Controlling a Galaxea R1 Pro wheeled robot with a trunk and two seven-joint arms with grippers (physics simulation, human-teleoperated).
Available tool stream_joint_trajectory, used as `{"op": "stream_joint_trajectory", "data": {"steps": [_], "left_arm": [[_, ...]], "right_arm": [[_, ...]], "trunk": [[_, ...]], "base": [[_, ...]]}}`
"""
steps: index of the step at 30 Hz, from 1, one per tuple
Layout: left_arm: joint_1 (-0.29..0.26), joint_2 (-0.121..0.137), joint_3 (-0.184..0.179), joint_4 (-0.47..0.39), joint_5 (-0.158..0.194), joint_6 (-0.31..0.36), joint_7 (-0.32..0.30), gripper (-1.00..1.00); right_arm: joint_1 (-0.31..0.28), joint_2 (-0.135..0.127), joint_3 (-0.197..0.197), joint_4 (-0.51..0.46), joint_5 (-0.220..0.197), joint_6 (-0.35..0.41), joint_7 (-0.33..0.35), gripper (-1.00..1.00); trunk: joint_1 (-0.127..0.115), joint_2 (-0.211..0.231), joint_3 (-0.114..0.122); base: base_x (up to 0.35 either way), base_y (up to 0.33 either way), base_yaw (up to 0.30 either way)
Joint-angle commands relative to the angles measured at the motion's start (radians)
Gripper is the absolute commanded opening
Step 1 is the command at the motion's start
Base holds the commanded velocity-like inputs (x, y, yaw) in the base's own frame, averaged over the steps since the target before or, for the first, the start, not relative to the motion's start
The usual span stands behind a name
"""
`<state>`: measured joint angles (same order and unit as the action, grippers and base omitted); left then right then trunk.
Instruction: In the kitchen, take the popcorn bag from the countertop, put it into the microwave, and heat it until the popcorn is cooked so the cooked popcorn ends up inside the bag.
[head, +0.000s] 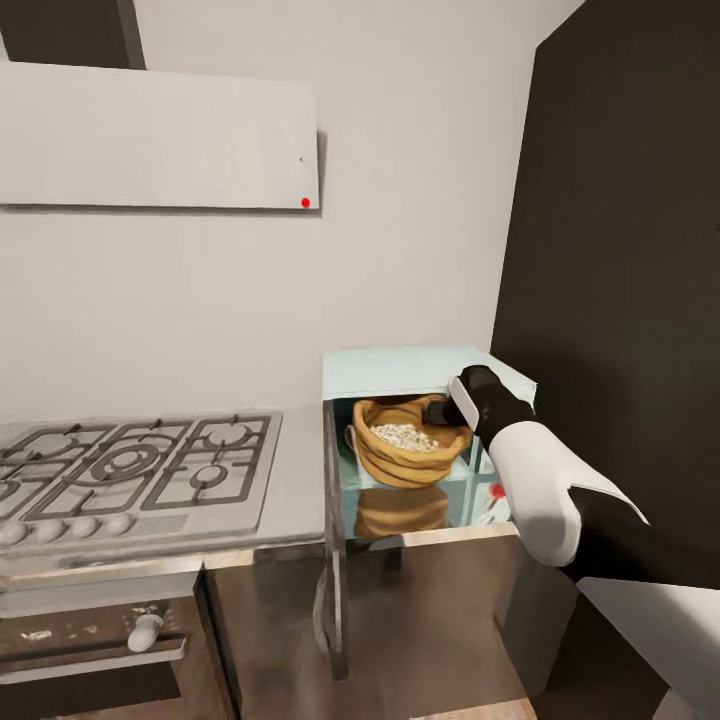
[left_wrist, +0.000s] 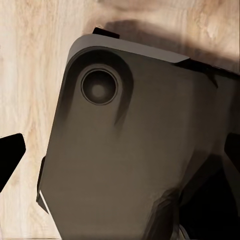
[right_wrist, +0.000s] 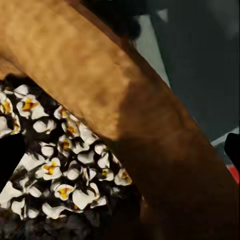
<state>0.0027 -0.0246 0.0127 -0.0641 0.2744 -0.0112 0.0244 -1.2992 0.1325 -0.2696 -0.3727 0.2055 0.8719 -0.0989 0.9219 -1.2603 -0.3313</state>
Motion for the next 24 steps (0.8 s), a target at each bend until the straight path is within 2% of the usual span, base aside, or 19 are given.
{"op": "stream_joint_trajectory", "data": {"steps": [1, 5, 8, 19, 24], "left_arm": [[0.000, -0.001, 0.001, -0.002, 0.003, -0.001, 0.004, 1.00], [0.000, -0.001, 0.001, -0.002, 0.003, -0.001, 0.006, 1.00], [0.000, -0.003, 0.001, -0.002, 0.003, -0.001, 0.006, 1.00], [0.000, -0.002, 0.000, -0.003, 0.003, -0.001, 0.006, 1.00], [0.000, 0.000, -0.002, -0.003, 0.003, -0.001, 0.006, 1.00]], "right_arm": [[0.000, 0.002, -0.010, 0.000, 0.008, 0.024, 0.001, 1.00], [0.000, 0.007, -0.013, -0.125, 0.004, 0.122, 0.001, 1.00], [0.000, 0.006, -0.013, -0.157, 0.005, 0.157, 0.001, 1.00], [0.000, 0.005, -0.013, -0.161, 0.005, 0.153, 0.002, 1.00], [0.000, -0.001, -0.013, -0.156, 0.006, 0.147, 0.002, 1.00]], "trunk": [[0.000, -0.001, -0.001], [0.000, -0.001, -0.001], [0.000, -0.001, -0.001], [0.000, -0.001, -0.001], [0.000, -0.001, -0.001]], "base": [[-0.320, 0.000, 0.000], [-0.339, 0.000, 0.000], [-0.345, 0.000, 0.000], [-0.319, 0.000, 0.000], [-0.089, 0.000, 0.000]]}}
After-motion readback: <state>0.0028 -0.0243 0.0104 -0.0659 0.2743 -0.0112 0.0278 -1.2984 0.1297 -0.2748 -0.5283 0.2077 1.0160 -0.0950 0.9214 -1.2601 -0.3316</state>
